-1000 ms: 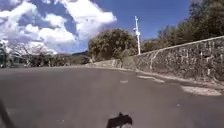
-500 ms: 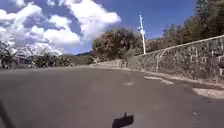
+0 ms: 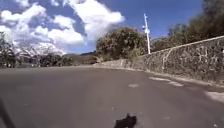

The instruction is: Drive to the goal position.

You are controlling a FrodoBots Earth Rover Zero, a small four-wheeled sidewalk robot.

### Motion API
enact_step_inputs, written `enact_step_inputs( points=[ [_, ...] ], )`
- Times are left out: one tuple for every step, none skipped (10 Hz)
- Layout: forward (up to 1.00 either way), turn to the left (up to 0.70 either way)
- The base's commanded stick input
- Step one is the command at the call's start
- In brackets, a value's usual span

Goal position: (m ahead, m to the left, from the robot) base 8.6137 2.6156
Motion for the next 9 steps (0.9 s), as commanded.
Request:
enact_step_inputs(
  points=[
    [0.5, 0.0],
    [0.5, 0.0],
    [0.5, 0.0],
    [0.5, 0.0],
    [0.5, 0.0],
    [0.5, 0.0],
    [0.5, 0.0],
    [0.5, 0.0],
    [0.5, 0.0]
  ],
)
